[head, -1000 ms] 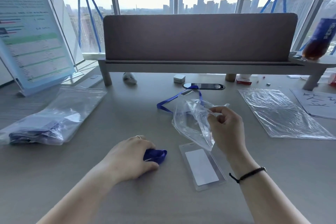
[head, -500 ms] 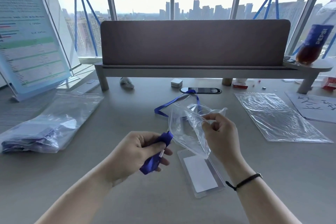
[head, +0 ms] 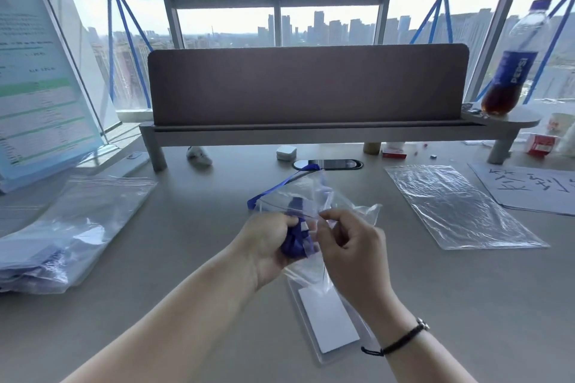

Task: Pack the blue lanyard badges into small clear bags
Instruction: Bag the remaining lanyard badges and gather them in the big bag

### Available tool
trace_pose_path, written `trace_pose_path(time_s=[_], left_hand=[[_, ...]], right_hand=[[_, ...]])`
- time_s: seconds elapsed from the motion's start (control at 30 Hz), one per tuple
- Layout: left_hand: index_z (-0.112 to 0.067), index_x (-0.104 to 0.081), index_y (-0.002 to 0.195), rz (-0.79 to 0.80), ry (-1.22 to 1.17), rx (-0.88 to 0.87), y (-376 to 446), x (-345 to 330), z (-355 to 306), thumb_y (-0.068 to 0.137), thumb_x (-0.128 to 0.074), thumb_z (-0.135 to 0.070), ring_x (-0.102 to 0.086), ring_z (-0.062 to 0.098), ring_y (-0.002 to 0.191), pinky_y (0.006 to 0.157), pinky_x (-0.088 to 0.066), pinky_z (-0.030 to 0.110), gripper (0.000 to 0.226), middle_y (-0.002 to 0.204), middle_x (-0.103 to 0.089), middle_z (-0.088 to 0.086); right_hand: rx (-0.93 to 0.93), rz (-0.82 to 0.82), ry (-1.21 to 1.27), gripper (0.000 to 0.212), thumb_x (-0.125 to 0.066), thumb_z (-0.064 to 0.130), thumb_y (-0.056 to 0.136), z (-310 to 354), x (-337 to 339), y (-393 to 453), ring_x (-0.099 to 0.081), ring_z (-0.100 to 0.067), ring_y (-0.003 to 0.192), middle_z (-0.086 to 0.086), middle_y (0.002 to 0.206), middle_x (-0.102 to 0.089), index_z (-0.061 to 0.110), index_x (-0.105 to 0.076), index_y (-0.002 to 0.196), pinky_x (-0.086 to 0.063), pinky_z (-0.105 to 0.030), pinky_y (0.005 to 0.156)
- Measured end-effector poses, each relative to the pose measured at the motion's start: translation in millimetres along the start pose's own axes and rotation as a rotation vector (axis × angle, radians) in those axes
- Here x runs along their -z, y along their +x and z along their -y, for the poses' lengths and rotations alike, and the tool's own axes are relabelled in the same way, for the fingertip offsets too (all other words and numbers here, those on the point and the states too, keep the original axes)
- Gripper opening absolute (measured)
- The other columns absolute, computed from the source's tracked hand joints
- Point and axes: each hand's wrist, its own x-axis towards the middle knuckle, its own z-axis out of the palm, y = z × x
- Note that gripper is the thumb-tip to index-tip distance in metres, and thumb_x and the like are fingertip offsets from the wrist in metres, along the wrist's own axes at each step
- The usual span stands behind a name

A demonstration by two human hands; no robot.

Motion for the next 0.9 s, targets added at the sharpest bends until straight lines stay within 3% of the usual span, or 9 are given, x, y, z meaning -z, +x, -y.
trace_pose_path(time_s=[0.1,0.2,0.3,0.37,0.43,0.53,0.7,0.8,0.9], left_hand=[[-0.006,-0.053,0.079,-0.041,0.03,0.0,22.4,-10.4,-2.7,0.094,-0.033,0.014,-0.058,0.016,0.043,0.042,-0.05,0.024,0.032,0.056,-0.055,0.008],[-0.008,-0.052,0.07,-0.02,0.01,0.013,39.7,-19.7,-0.9,0.095,-0.033,0.012,-0.053,0.015,0.039,0.041,-0.044,0.02,0.038,0.05,-0.052,0.006],[-0.009,-0.063,0.074,0.065,0.008,0.026,48.9,-31.0,-0.3,0.079,-0.056,-0.001,-0.057,0.022,0.062,0.058,-0.044,0.026,0.012,0.072,-0.057,0.012],[-0.005,-0.062,0.077,0.099,0.042,0.054,57.5,-35.9,-0.3,0.075,-0.058,-0.003,-0.056,0.022,0.065,0.06,-0.045,0.026,0.005,0.074,-0.058,0.014],[0.002,-0.066,0.093,0.102,0.073,0.09,65.1,-37.9,-0.5,0.094,-0.046,-0.002,-0.068,0.02,0.077,0.069,-0.057,0.027,0.021,0.081,-0.071,0.013],[0.003,-0.056,0.134,0.111,0.182,0.065,60.3,-43.0,-4.6,0.101,-0.045,-0.006,-0.062,0.026,0.12,0.104,-0.05,0.036,0.035,0.128,-0.066,0.016],[-0.008,-0.073,0.108,0.17,0.478,-0.21,20.1,-38.2,-1.1,0.102,-0.053,-0.011,-0.072,0.025,0.104,0.095,-0.056,0.032,0.021,0.107,-0.076,0.012],[-0.003,-0.075,0.101,0.248,0.572,-0.332,-0.5,-17.4,4.3,0.099,-0.056,-0.004,-0.075,0.024,0.087,0.086,-0.06,0.032,0.019,0.092,-0.078,0.014],[0.0,-0.074,0.096,0.298,0.746,-0.39,-11.0,7.9,13.5,0.095,-0.064,-0.005,-0.073,0.023,0.081,0.084,-0.06,0.035,0.011,0.085,-0.076,0.015]], right_hand=[[0.07,-0.03,-0.054,0.018,-0.073,0.01,0.085,0.7,0.4,0.1,-0.045,-0.016,0.046,0.001,0.055,-0.052,0.027,-0.07,0.082,-0.042,-0.026,0.051],[0.052,-0.086,-0.02,0.015,-0.07,0.008,0.085,-1.5,5.6,4.4,-0.045,-0.016,0.047,0.001,0.056,-0.053,0.024,-0.072,0.085,-0.041,-0.023,0.049],[0.026,-0.133,0.033,0.014,-0.066,0.011,0.085,-3.6,9.3,8.8,-0.043,-0.006,0.046,0.011,0.051,-0.049,0.023,-0.074,0.088,-0.038,-0.016,0.05],[0.013,-0.155,0.045,0.012,-0.064,0.018,0.084,-4.9,11.6,12.0,-0.043,-0.006,0.046,0.013,0.051,-0.049,0.021,-0.074,0.09,-0.038,-0.015,0.051],[-0.015,-0.183,0.043,0.011,-0.066,0.018,0.086,-8.6,15.0,15.9,-0.042,-0.006,0.045,0.013,0.051,-0.049,0.021,-0.074,0.093,-0.037,-0.014,0.051],[-0.102,-0.244,0.023,0.016,-0.066,0.01,0.089,-18.1,21.6,24.4,-0.047,-0.007,0.048,0.016,0.052,-0.054,0.023,-0.074,0.093,-0.038,-0.017,0.054],[-0.26,-0.283,0.116,0.02,-0.06,0.007,0.091,-28.6,22.6,33.4,-0.063,-0.028,0.061,-0.003,0.063,-0.067,0.021,-0.074,0.095,-0.054,-0.039,0.064],[-0.293,-0.308,0.113,0.019,-0.059,0.01,0.09,-33.0,24.3,35.4,-0.066,-0.025,0.066,-0.001,0.069,-0.07,0.019,-0.075,0.094,-0.056,-0.039,0.07],[-0.344,-0.318,0.18,0.019,-0.057,0.015,0.09,-33.7,27.5,36.1,-0.058,-0.016,0.052,0.002,0.061,-0.065,0.024,-0.074,0.092,-0.051,-0.035,0.056]])
